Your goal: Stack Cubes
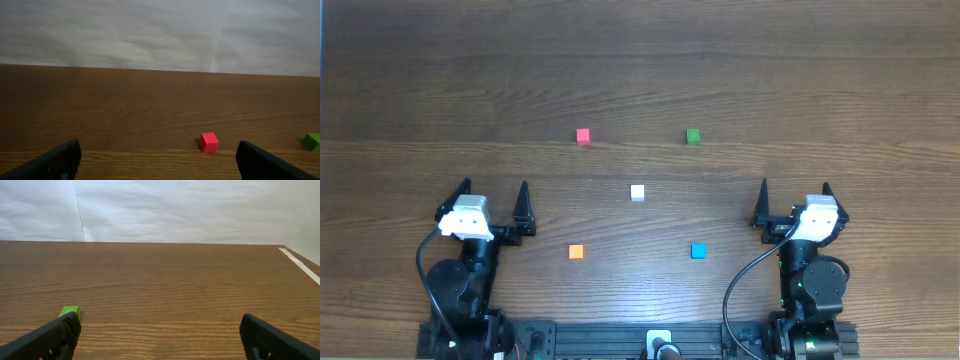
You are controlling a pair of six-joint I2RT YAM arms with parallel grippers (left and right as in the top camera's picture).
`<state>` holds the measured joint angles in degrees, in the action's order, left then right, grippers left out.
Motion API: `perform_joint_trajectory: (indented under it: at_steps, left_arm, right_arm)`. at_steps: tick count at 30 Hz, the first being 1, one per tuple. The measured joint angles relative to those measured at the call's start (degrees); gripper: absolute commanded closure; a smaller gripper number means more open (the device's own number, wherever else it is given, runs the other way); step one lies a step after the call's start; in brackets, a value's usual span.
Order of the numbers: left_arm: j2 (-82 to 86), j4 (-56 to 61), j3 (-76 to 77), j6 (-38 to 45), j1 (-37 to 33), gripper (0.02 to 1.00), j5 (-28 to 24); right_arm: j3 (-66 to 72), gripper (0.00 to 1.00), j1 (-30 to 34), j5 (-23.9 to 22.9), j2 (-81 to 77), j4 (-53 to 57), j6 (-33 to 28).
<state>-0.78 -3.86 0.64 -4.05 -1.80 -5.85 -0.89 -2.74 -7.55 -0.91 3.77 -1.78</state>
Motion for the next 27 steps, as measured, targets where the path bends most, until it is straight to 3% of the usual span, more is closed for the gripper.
perform_joint_trajectory:
  at_steps: [9,16,20,27]
  left_arm:
    - [-5.42,6.78,0.44,-1.84,0.35,0.018,-0.26]
    - [-34.05,3.76,17.22,-7.78,4.33,0.02,-0.66]
    - [-51.78,-3.1,34.91,-10.21,7.26,0.018,-0.81]
    - [-79.47,-26.01,66.55,-14.27,11.93,0.018,-0.85]
  right_arm:
    - [0.0,0.007,0.0,0.17,0.0,0.0,0.04]
    - [0.04,0.009,0.04,0.17,0.11,-0.04,0.02]
    - [0.04,0.007,0.04,0.17,0.11,-0.04,0.04]
    - [0.09,0.007,0.04,0.17,0.22,-0.17,0.02]
